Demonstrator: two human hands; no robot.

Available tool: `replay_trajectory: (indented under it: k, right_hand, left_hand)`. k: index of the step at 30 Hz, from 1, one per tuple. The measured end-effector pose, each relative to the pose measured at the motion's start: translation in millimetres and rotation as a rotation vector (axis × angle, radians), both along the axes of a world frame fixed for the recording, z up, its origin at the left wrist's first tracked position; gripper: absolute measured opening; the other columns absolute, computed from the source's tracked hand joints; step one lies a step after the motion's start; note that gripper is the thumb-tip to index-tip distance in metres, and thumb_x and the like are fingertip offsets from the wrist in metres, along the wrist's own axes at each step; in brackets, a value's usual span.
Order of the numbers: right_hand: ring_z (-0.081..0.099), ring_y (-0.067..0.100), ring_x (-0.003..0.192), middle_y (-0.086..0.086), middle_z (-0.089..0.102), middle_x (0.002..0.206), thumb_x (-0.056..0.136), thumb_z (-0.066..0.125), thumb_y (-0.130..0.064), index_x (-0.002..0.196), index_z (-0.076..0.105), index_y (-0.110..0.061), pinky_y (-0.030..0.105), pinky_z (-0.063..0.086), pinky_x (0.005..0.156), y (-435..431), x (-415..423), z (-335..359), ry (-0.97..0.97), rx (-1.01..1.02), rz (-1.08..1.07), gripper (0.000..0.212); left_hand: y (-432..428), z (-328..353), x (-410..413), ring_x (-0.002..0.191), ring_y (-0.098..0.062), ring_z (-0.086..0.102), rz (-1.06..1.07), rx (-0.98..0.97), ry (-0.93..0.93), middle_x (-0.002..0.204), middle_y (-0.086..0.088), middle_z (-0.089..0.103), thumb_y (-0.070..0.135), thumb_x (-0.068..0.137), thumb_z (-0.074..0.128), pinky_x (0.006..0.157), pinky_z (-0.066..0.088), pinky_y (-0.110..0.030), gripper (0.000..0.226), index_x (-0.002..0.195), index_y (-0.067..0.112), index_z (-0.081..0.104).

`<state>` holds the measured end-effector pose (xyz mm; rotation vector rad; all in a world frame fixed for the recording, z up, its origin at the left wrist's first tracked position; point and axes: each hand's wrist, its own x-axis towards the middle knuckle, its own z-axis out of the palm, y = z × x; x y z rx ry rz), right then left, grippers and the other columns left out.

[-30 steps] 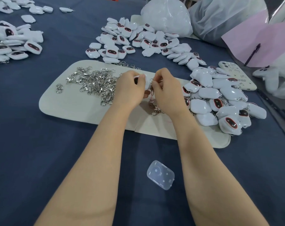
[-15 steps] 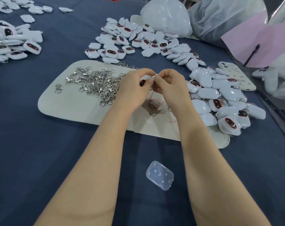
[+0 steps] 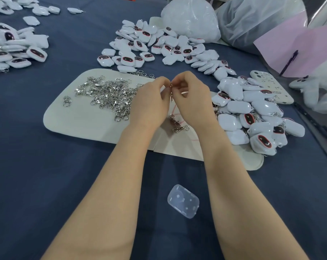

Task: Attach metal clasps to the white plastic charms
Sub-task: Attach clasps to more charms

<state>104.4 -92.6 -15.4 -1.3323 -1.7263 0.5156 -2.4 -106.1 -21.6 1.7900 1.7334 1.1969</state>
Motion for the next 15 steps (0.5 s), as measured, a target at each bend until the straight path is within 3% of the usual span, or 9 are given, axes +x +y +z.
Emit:
replay_trajectory:
  k: [3, 8, 12, 15]
  right_hand:
    - [0.056, 0.011, 0.079, -0.003, 0.062, 0.088, 0.085, 0.052, -0.001, 0.094, 0.059, -0.012, 0.019, 0.045, 0.073, 0.0, -0.8, -2.3, -0.031, 0.017, -0.019, 0.016]
    - [0.060, 0.009, 0.081, -0.007, 0.067, 0.093, 0.087, 0.051, -0.003, 0.093, 0.067, -0.020, 0.011, 0.045, 0.073, 0.0, -0.9, -0.6, 0.057, -0.027, -0.075, 0.024]
    - [0.066, 0.017, 0.085, 0.000, 0.068, 0.089, 0.088, 0.055, -0.004, 0.091, 0.066, -0.015, 0.033, 0.054, 0.084, 1.2, -0.8, 3.3, 0.182, -0.098, -0.085, 0.015]
    - [0.066, 0.022, 0.085, 0.005, 0.067, 0.088, 0.088, 0.057, -0.006, 0.089, 0.061, -0.014, 0.037, 0.053, 0.084, 1.3, -1.6, 2.0, 0.132, -0.118, -0.087, 0.009]
  left_hand:
    - [-1.0, -0.5, 2.9, 0.088, -0.030, 0.063, 0.011, -0.002, 0.048, 0.093, -0.009, 0.068, 0.021, 0.097, 0.043, 0.079, 0.051, -0.043, 0.020, 0.109, 0.018, 0.059]
    - [1.5, 0.0, 2.3, 0.076, -0.028, 0.068, 0.004, -0.078, -0.131, 0.087, -0.009, 0.068, 0.026, 0.094, 0.051, 0.074, 0.054, -0.044, 0.013, 0.099, 0.018, 0.061]
    - [3.5, 1.1, 2.1, 0.078, -0.025, 0.069, -0.032, -0.108, -0.200, 0.083, -0.004, 0.066, 0.023, 0.095, 0.052, 0.076, 0.054, -0.038, 0.015, 0.095, 0.016, 0.066]
    - [5.3, -0.5, 1.3, 0.082, -0.024, 0.066, -0.016, -0.085, -0.123, 0.084, -0.005, 0.067, 0.021, 0.094, 0.053, 0.076, 0.050, -0.034, 0.016, 0.090, 0.014, 0.066]
